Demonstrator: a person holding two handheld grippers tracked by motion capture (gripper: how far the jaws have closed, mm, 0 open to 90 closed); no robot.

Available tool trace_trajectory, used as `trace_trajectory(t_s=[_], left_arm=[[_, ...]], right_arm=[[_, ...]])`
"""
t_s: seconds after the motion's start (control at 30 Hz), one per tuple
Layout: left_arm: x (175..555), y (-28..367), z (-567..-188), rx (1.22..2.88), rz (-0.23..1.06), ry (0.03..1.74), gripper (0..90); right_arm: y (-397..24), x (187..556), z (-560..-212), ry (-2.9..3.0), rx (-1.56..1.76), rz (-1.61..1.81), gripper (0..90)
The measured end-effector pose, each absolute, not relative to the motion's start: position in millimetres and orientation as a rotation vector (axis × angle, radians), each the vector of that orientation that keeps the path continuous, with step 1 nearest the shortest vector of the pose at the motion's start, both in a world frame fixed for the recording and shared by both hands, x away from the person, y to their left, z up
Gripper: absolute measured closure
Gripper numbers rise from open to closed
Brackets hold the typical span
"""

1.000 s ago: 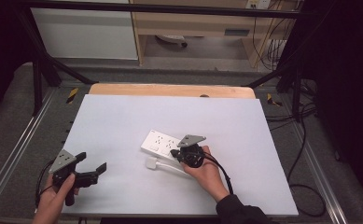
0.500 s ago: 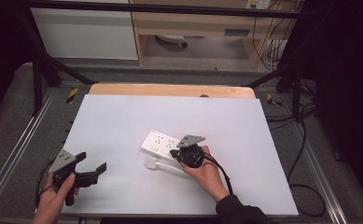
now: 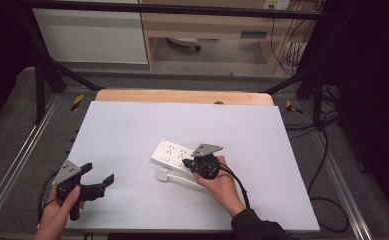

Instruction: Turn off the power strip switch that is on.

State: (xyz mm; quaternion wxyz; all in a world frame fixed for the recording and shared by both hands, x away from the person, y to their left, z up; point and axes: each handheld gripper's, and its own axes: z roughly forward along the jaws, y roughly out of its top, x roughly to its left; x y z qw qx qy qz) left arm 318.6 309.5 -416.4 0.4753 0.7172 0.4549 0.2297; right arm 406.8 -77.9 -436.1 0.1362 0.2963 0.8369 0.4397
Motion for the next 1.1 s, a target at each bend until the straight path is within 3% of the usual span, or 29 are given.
trace_trajectory(t_s=[0.7,1.1], left_arm=[[319,309,-416,1.751,0.562,1.111,5.7],[319,309,-416,1.754,0.561,1.112,5.7]], right_arm=[[-80,404,-429,2.385,0.86,1.34,83.9],[-80,403,-422,2.346,0.867,1.375,62.4]])
